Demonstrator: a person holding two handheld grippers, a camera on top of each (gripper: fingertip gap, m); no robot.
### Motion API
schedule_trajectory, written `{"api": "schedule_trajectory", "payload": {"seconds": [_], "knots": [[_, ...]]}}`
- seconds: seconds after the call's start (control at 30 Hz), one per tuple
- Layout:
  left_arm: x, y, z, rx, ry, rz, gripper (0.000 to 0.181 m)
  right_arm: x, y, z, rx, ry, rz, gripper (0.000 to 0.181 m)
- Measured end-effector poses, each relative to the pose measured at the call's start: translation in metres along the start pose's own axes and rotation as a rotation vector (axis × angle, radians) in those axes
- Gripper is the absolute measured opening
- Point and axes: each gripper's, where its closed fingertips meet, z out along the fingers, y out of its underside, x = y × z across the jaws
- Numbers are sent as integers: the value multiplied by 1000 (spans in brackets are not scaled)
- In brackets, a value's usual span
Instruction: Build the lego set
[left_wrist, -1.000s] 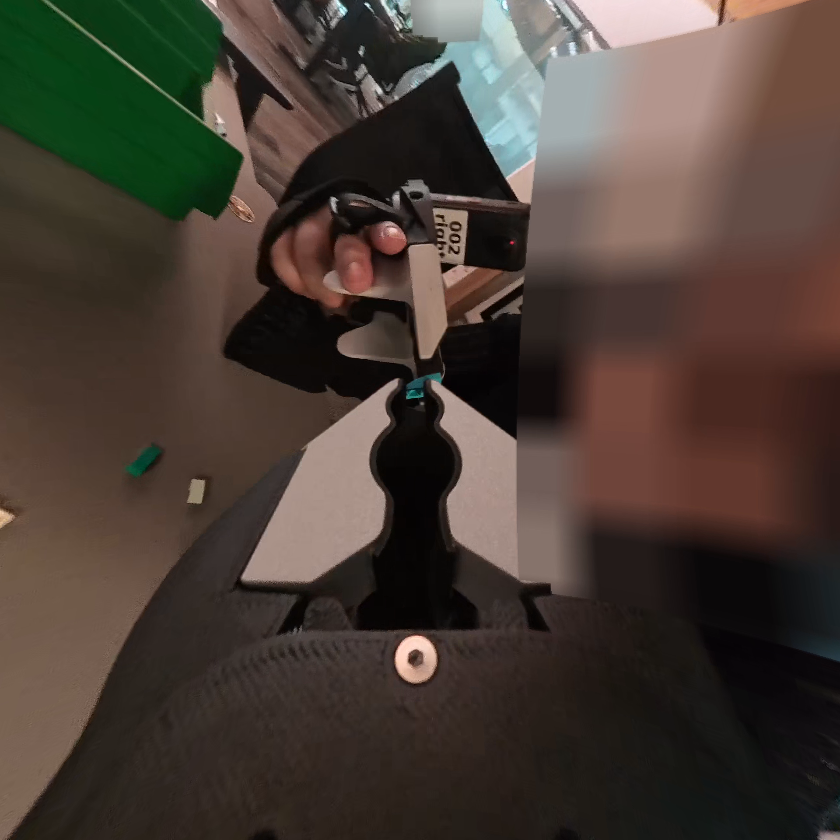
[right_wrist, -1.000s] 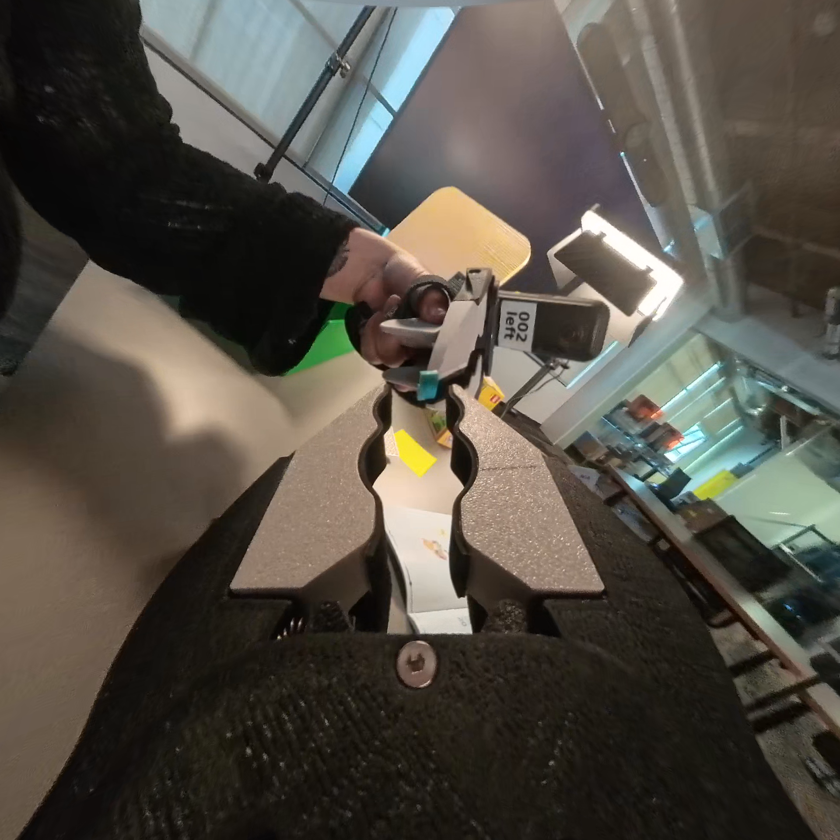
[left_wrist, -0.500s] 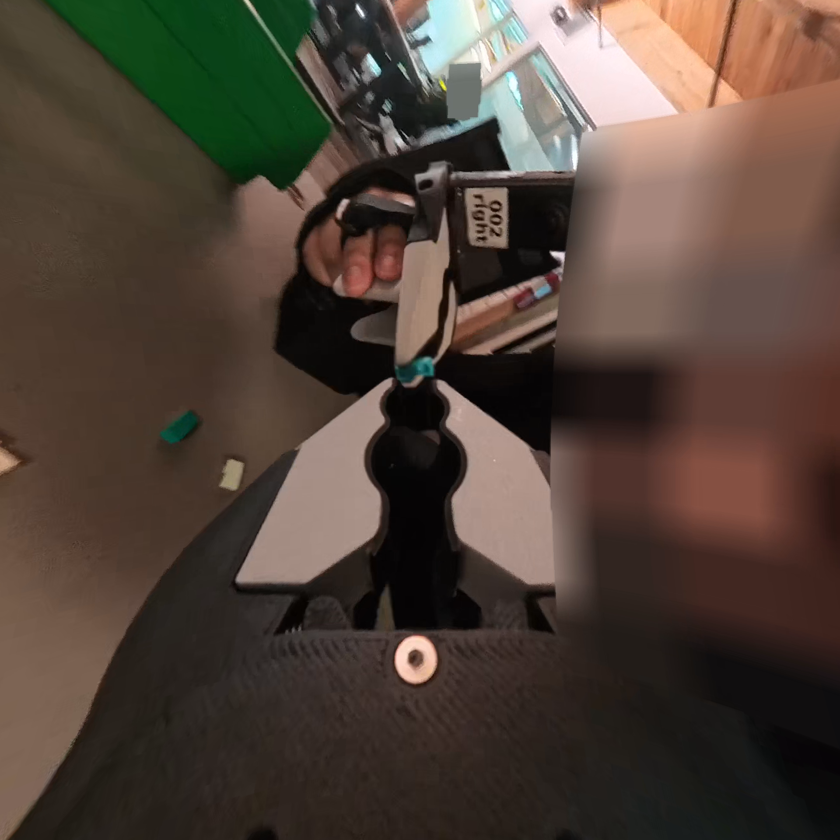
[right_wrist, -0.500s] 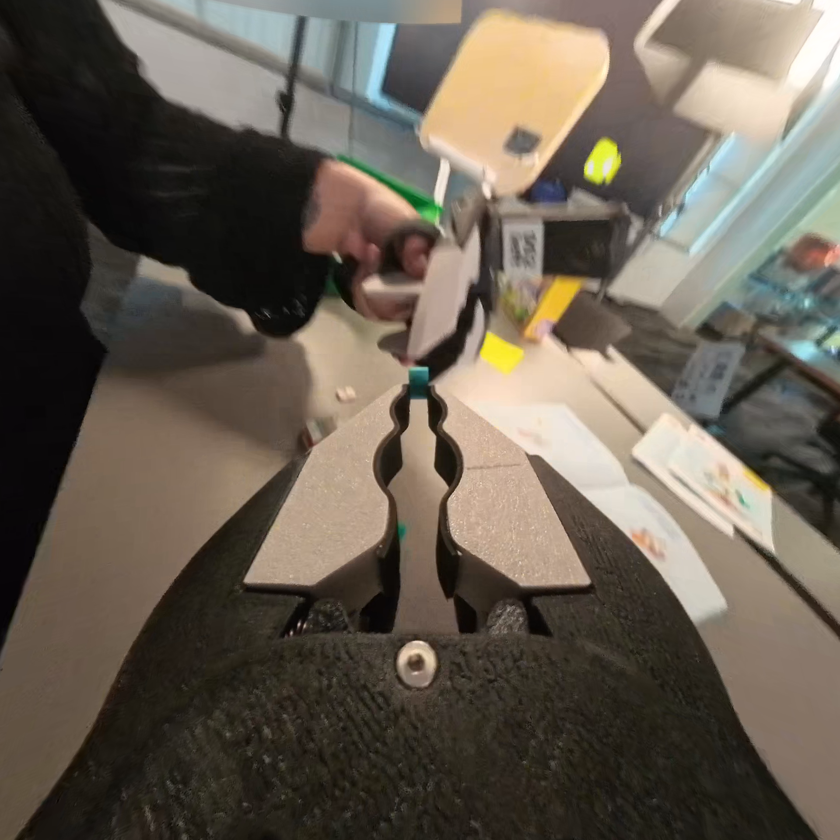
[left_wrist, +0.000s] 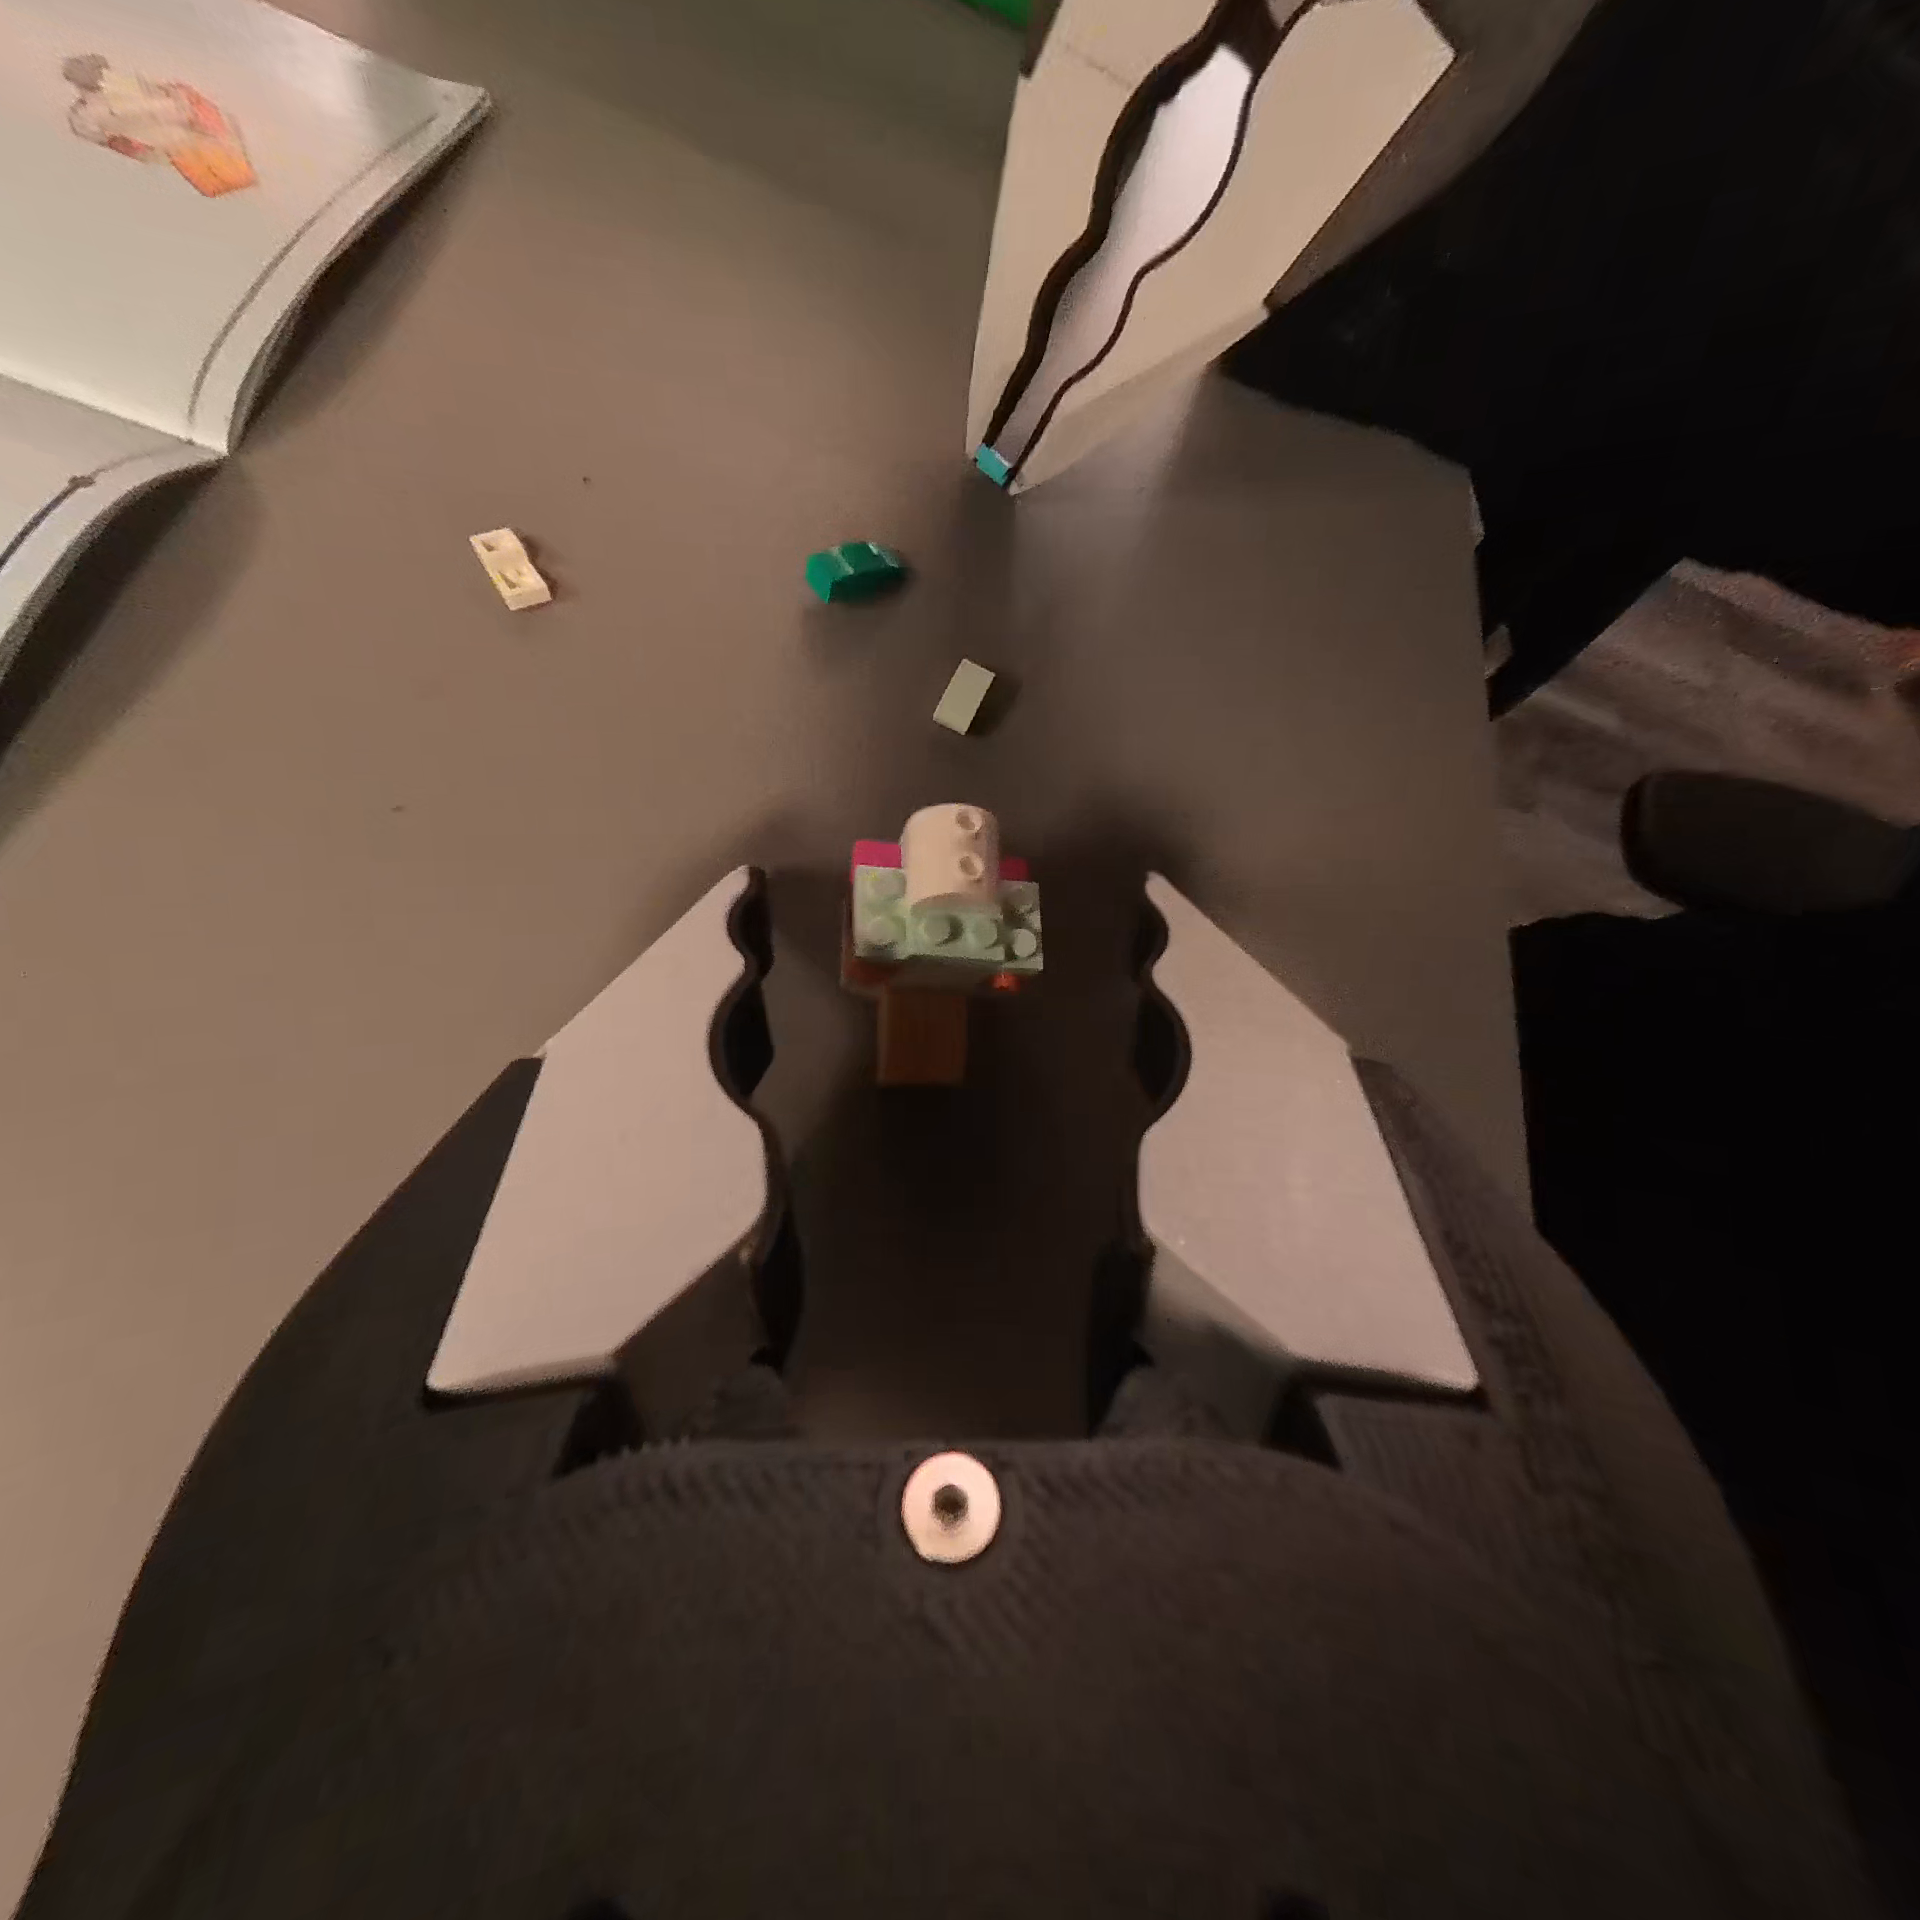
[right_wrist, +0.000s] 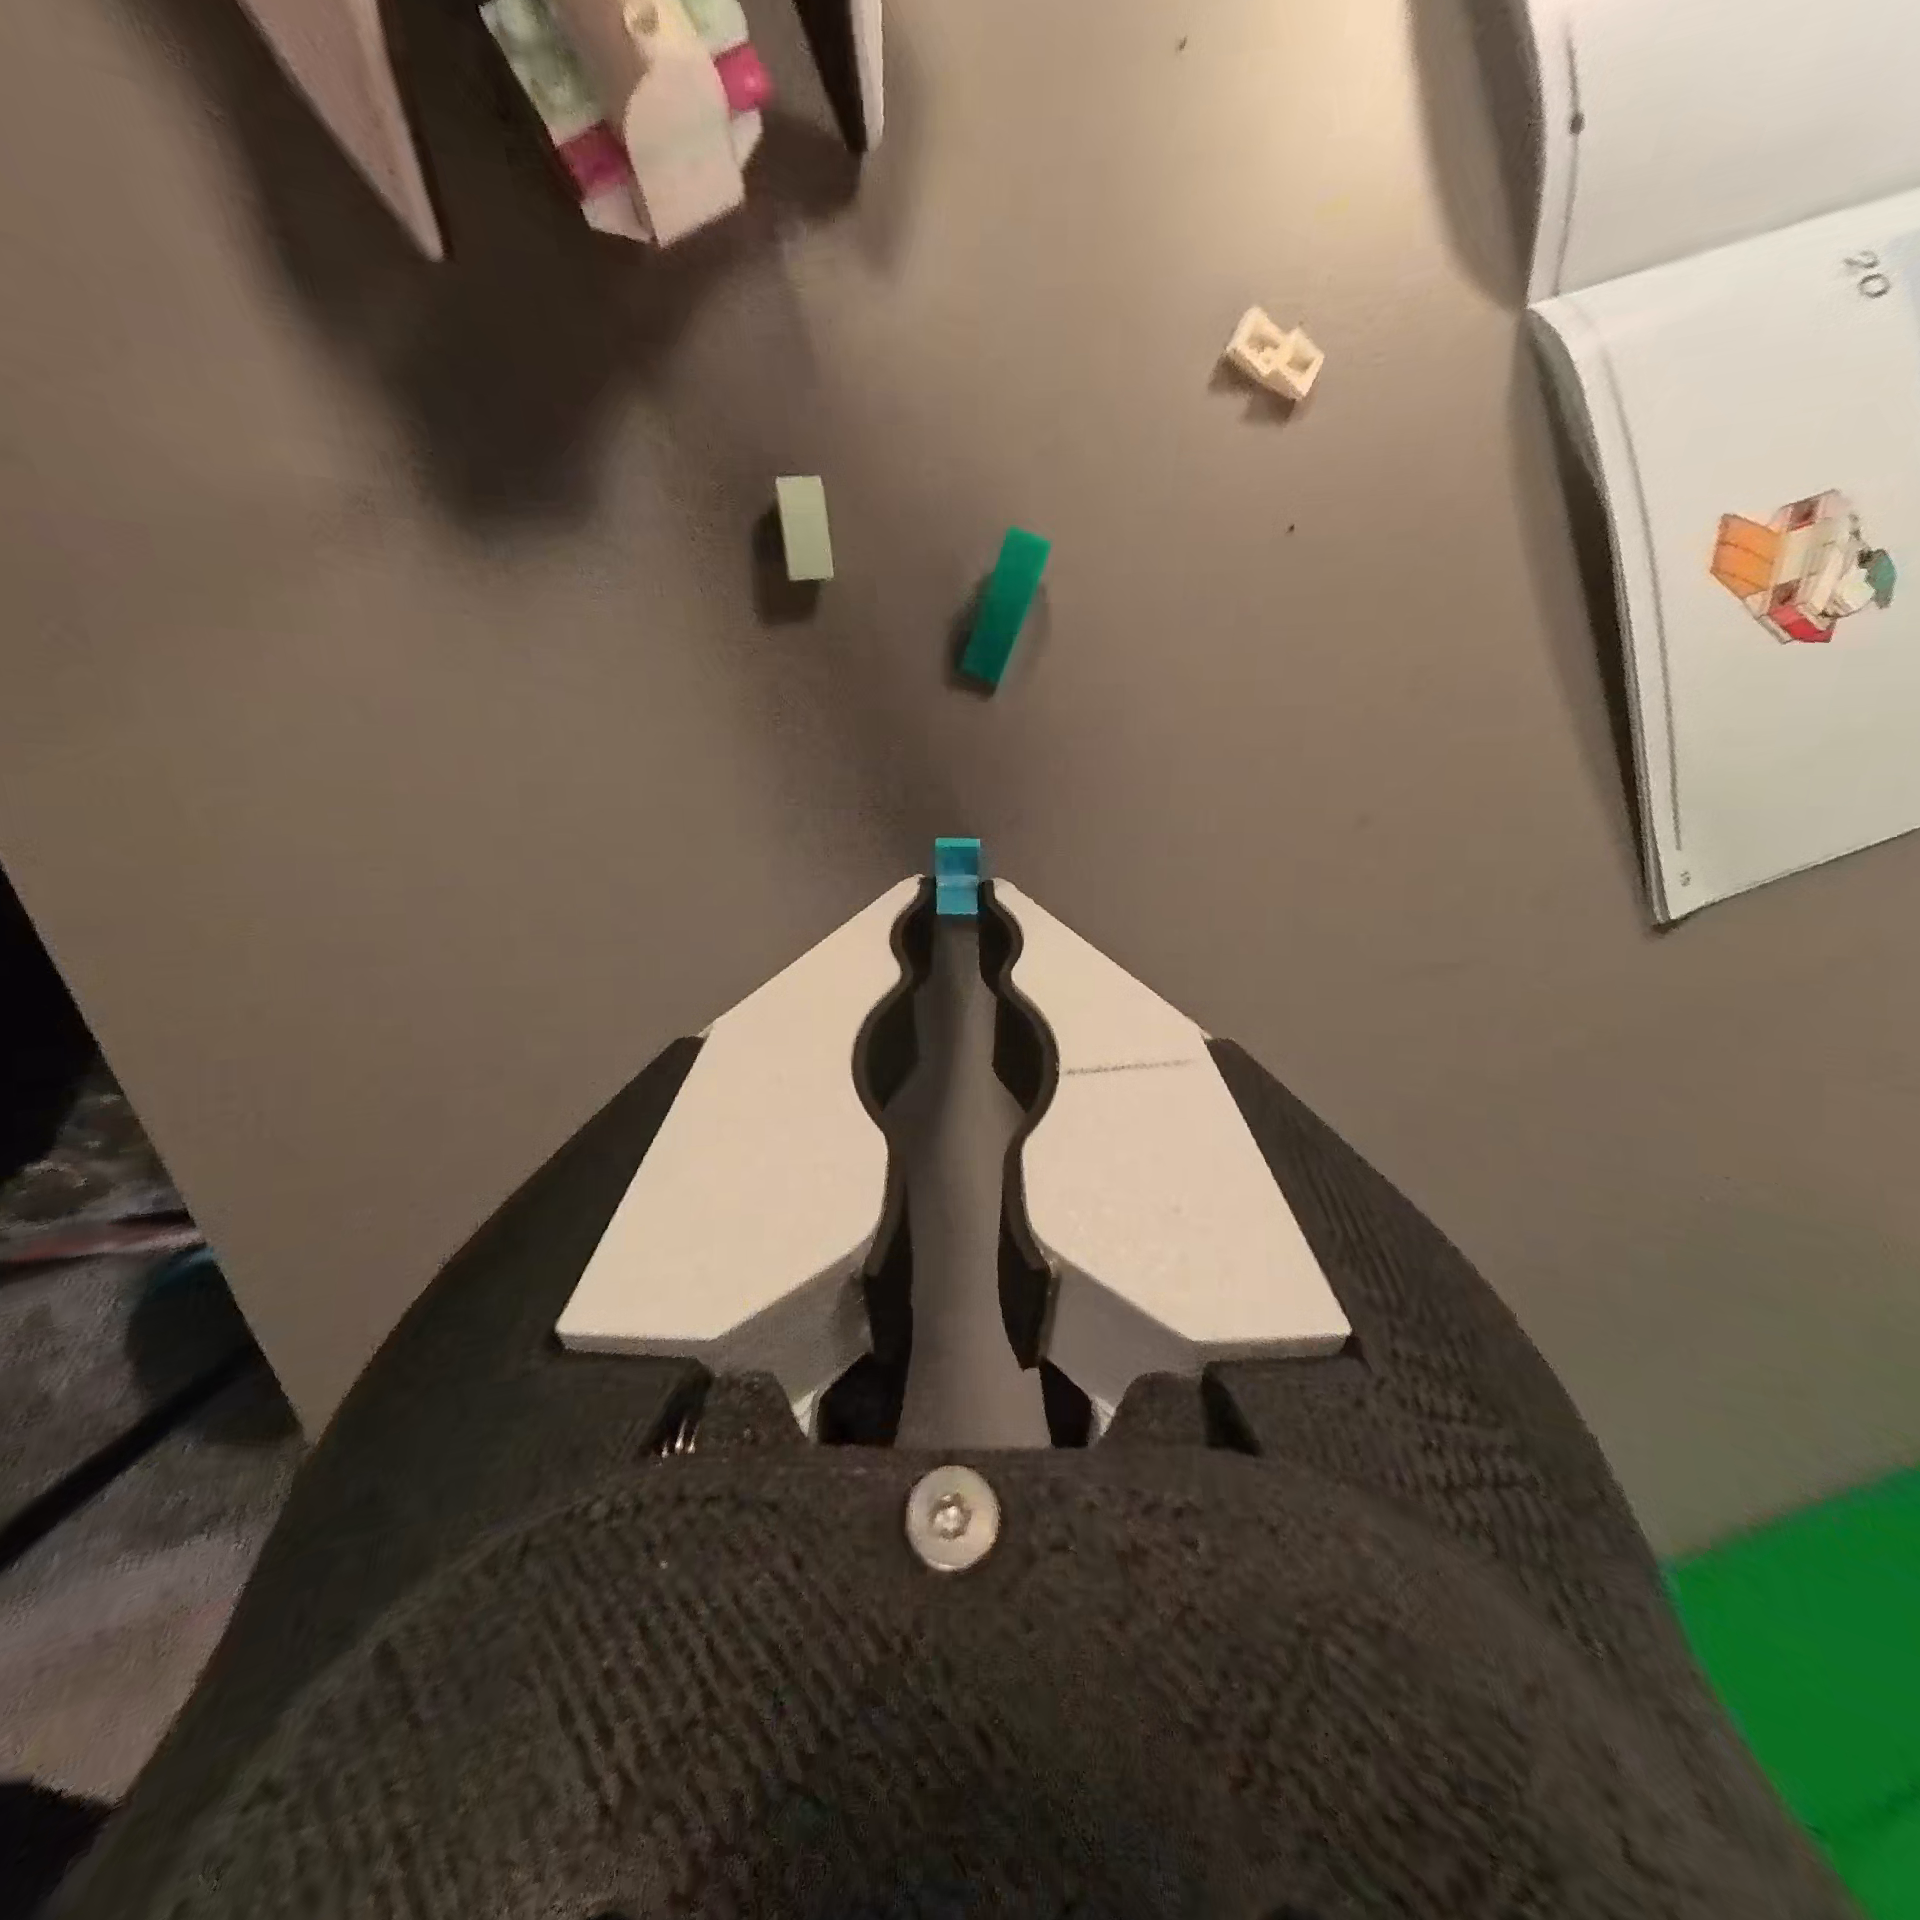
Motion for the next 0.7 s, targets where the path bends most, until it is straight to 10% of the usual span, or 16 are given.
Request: {"api": "schedule_trajectory", "payload": {"seconds": [0.37, 0.7], "knots": [[1, 11, -2, -50, -20, 155, 40, -4, 12, -4, -333, -11, -97, 6], [1, 10, -1, -50, -18, 169, 37, -10, 6, -3, -172, -88, -10, 18]]}}
